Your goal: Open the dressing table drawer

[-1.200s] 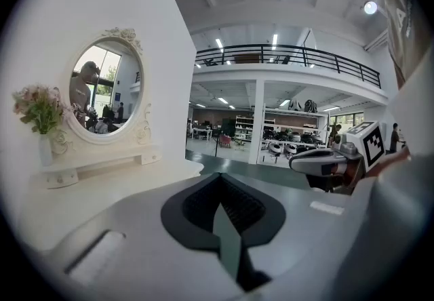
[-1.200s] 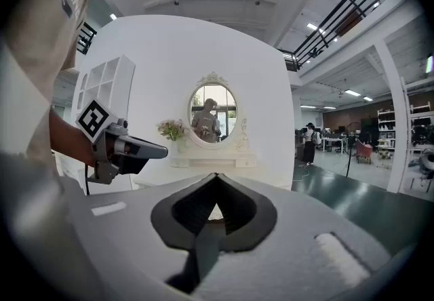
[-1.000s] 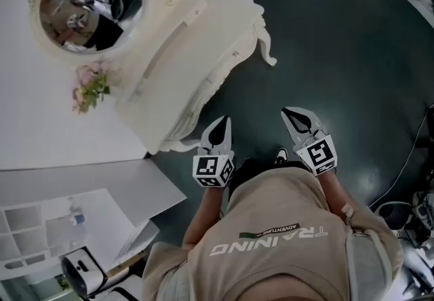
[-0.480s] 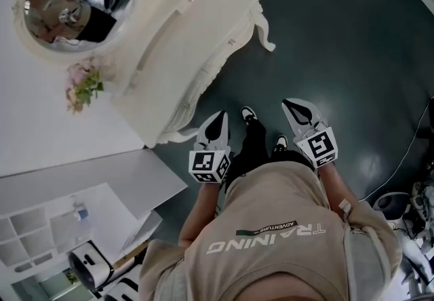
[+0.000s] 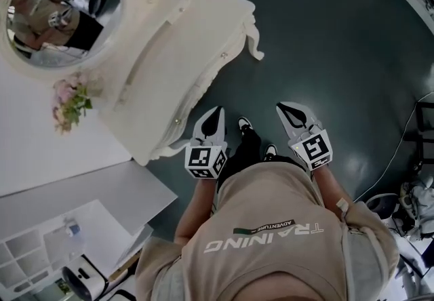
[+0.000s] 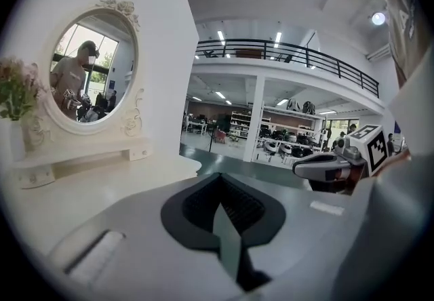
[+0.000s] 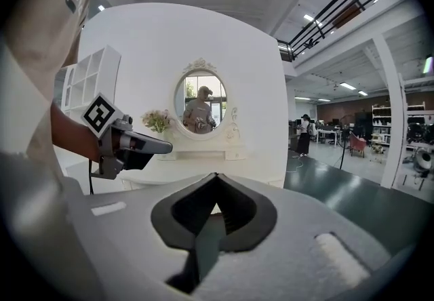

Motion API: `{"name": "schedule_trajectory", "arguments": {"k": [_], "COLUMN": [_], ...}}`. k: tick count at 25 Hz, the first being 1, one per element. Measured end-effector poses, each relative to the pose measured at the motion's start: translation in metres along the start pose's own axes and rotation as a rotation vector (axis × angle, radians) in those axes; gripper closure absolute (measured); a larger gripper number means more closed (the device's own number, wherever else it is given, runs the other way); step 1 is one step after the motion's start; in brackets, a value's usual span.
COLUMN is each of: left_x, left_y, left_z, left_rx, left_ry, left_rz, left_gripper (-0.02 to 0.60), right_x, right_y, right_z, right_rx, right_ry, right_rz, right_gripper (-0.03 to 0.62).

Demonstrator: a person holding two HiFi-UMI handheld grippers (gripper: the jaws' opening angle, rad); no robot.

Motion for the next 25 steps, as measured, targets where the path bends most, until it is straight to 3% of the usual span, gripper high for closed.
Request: {"name": "schedule_trajectory", "arguments": {"k": [6,10,17,25], "left_x": [-0.009,-0.02,-0.048,-0.036], "left_y": [0.038,0.063,0.098,0.11], "left_z": [-0.043,-0.077,-0.132,-0.16], "left_rx": [0.001,-0.011,0.008,-0.027], "left_ry": [-0.016,-0.068,-0.044,-0.096], "left_rz": [0.042,0.072,0.138,0.105], "left_gripper": [0.563,0.563,0.563,0.563], "right_x": [-0.017,-0.035,-0.047,-0.049], "right_y": [0.061,0.105,0.167,0.195], "right_z": [0.014,0.023,0.031,0.032], "right_rx": [-0.038,-0.055,-0.037,-0.032], "right_ry": [-0.035,-0.057,-0.09,-0.109], "right_rz": [-0.008,-0.012,0.005,-0.028], "right_gripper": [0.592,0.592,0.592,0.592]}}
Point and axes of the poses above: the fingertips, and each gripper's own axes: y forward along the fingers, z to its right, x out of its underside, the point moved 9 cm from there along -y, backward along the fingers, and after that the axes turned 15 degrees about z, right-handed, at the moved point
